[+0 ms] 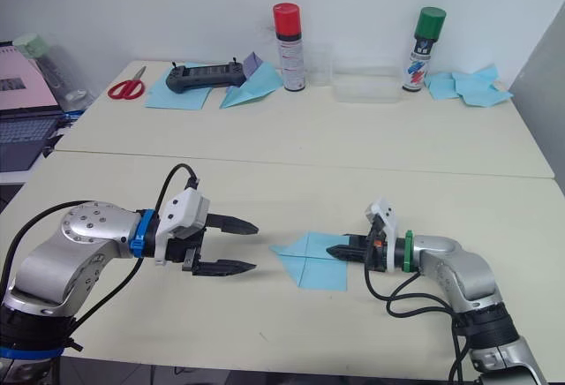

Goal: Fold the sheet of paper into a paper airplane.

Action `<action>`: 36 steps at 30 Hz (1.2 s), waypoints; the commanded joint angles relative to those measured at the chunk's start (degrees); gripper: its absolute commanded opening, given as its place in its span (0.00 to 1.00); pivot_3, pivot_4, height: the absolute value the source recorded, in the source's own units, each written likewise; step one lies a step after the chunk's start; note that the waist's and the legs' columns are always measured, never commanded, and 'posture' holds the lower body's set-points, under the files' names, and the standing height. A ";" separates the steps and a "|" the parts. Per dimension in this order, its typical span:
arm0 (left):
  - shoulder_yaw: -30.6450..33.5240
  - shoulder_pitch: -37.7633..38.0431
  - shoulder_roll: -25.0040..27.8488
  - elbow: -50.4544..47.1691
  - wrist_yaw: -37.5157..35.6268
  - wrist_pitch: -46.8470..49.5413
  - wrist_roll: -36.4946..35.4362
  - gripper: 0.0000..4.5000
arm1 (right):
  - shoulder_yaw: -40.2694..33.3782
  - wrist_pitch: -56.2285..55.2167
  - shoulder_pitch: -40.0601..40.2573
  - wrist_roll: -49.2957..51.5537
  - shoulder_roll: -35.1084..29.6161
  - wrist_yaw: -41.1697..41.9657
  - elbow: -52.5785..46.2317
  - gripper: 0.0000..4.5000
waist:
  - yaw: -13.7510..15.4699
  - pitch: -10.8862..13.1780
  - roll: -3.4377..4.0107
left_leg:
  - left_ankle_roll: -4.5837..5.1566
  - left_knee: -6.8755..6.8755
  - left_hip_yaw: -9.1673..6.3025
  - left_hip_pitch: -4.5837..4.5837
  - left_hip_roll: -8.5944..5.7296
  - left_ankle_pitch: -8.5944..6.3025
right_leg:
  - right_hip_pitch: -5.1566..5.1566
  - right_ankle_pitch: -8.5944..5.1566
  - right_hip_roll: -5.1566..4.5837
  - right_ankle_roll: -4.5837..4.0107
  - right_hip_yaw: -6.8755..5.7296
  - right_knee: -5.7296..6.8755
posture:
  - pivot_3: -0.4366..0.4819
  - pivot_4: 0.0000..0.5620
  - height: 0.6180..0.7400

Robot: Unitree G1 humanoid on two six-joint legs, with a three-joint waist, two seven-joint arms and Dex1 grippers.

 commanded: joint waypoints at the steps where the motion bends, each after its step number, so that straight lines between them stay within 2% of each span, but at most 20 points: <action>1: 1.23 0.26 0.86 -1.68 0.41 -0.20 -0.63 0.78 | -0.22 -0.29 -0.75 1.30 0.33 0.81 -1.80 0.01 | -0.01 0.00 0.00 | 0.00 0.01 0.00 0.01 0.00 0.00 | 0.00 0.00 0.00 0.00 0.01 0.00 | 0.48 0.27 1.00; 7: 4.59 0.40 2.44 0.13 0.83 2.85 -2.99 0.78 | -2.80 -3.07 -1.22 1.56 1.21 -0.35 -3.71 0.01 | -0.03 0.00 0.00 | 0.00 0.00 0.00 0.01 0.01 0.00 | -0.01 0.00 0.01 0.00 0.00 0.02 | 0.48 0.27 1.00; 12: 6.55 -0.66 2.39 2.60 2.37 3.37 -3.08 0.78 | -4.89 -19.33 -3.60 -3.69 3.22 -1.40 -6.10 0.01 | -0.08 0.03 0.04 | 0.00 0.00 0.02 0.00 0.01 0.00 | -0.05 0.00 0.00 0.00 0.01 0.03 | 0.48 0.27 1.00; 15: 6.71 -0.64 2.18 2.99 3.20 3.92 -3.50 0.78 | 0.98 -40.81 -3.84 -17.45 -0.19 0.74 -4.60 0.01 | 0.06 0.03 0.04 | 0.00 0.01 0.02 -0.01 0.01 0.00 | -0.07 0.00 0.00 0.01 0.00 0.04 | 0.48 0.27 1.00; 17: 6.30 -0.39 1.97 2.53 3.39 3.99 -3.64 0.78 | 5.32 -58.58 -4.29 -27.98 -1.65 -1.10 0.61 0.01 | 0.09 0.02 0.02 | 0.00 -0.02 0.03 -0.02 0.01 0.00 | -0.07 0.00 -0.01 0.01 -0.02 0.00 | 0.48 0.27 1.00; 18: 6.15 -0.39 1.84 2.34 3.48 4.05 -3.74 0.78 | 7.01 -64.69 -4.00 -31.10 -2.16 -1.24 2.65 0.04 | 0.05 0.02 0.02 | -0.01 -0.02 0.04 -0.01 0.01 0.00 | -0.07 0.00 -0.01 0.01 -0.02 -0.01 | 0.48 0.27 1.00; 20: 5.96 -0.49 1.82 2.20 3.63 4.16 -3.83 0.78 | 8.67 -69.70 -3.15 -32.59 -2.98 -0.47 4.28 0.14 | 0.06 0.02 0.02 | -0.01 -0.05 0.06 -0.01 0.01 0.00 | -0.09 0.00 -0.01 0.00 -0.01 0.01 | 0.48 0.27 1.00; 27: 6.94 0.67 2.43 2.32 3.51 4.30 -3.93 0.78 | 7.68 -62.48 6.66 -18.72 -11.84 9.04 -7.92 0.71 | 0.42 0.03 0.02 | -0.01 0.02 0.02 -0.01 -0.02 0.00 | -0.06 0.15 -0.05 -0.26 -0.01 0.18 | 0.48 0.27 1.00; 28: 6.90 0.64 2.33 2.28 3.63 4.39 -3.95 0.78 | 6.94 -62.05 7.71 -16.25 -13.47 10.68 -9.01 0.76 | 0.42 0.03 0.02 | -0.01 0.04 0.02 0.02 -0.01 0.00 | -0.04 0.14 -0.04 -0.25 -0.01 0.19 | 0.48 0.27 1.00; 33: 6.16 -0.08 1.72 2.77 3.97 4.33 -3.63 0.78 | 3.87 -58.73 8.59 -9.53 -16.22 13.08 -10.86 0.76 | 0.23 0.03 0.02 | -0.01 0.20 0.02 0.19 0.01 0.01 | 0.16 0.02 -0.02 -0.01 0.02 0.23 | 0.48 0.27 1.00; 36: 5.47 -1.46 -0.22 3.36 5.62 3.65 -2.97 0.78 | 3.52 -49.57 3.31 -9.29 -11.58 6.62 -7.75 0.76 | 0.02 0.03 0.01 | 0.00 0.23 0.02 0.21 0.02 0.01 | 0.15 0.03 -0.01 -0.01 0.02 0.29 | 0.48 0.27 1.00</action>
